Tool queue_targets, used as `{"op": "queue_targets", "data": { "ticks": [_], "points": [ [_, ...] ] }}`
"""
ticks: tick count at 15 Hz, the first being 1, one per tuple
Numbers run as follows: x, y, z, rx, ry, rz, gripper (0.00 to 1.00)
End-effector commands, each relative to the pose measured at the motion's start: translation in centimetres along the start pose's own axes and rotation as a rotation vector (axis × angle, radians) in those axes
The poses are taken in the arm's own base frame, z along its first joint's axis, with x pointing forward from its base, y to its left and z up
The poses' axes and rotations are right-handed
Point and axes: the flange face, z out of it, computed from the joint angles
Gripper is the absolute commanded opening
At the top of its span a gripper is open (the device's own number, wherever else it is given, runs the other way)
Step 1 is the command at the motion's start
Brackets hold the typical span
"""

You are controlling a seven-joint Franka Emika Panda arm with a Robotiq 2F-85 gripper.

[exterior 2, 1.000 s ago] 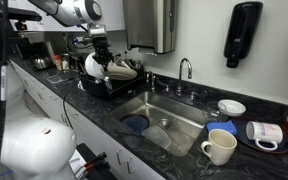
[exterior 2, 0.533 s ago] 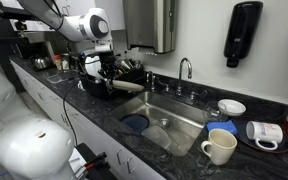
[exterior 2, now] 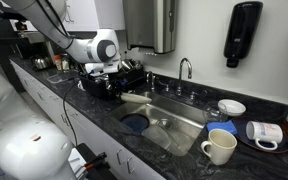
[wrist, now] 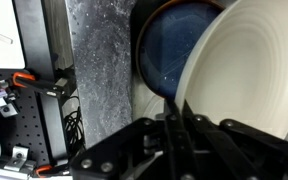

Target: Remove the cream white plate from the dish rack and put it in the sink

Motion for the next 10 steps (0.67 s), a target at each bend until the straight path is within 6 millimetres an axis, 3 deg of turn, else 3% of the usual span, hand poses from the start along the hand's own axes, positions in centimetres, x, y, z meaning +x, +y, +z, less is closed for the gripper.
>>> {"op": "queue_targets", "data": {
  "ticks": [1, 5, 10],
  "points": [
    [1.1, -0.3, 3.2, 0.026, -0.031, 0.04, 0.01],
    [1.1, -1.1, 4.6, 0.096, -0.013, 0.04, 0.01],
    [0.9, -3.2, 8.7, 0.126, -0.05, 0.017, 0.01]
  ]
}}
